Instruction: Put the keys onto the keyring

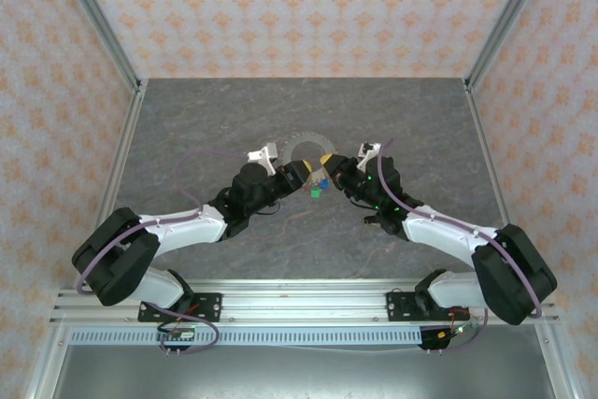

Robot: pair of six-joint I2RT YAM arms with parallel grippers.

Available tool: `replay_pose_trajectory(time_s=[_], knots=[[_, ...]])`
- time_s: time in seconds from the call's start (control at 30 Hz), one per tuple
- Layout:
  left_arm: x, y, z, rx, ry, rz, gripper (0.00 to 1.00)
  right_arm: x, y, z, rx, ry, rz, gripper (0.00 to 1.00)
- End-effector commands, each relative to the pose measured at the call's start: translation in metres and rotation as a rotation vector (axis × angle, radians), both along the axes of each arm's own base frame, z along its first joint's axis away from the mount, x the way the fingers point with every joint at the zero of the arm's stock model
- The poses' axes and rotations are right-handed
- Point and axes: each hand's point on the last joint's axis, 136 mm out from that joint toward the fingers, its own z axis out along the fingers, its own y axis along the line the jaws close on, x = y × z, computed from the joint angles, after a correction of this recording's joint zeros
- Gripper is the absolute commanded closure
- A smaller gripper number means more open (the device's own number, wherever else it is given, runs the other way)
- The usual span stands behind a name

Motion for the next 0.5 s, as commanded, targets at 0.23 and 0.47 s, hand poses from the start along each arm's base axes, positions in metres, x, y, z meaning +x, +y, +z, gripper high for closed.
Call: replay_pose_trajectory(time_s=[0.23, 0.47], knots=[[0.005, -0.002, 0.019, -0.023, -0.054, 0.018, 0.92, -0.015, 0.015, 0.018, 0.030, -0.052, 0.088, 0.95], [0.000, 0.007, 0.021, 0.001, -0.058, 0.030, 1.00, -0.019, 0.006, 0.018, -0.004, -0.069, 0.066, 0.88]])
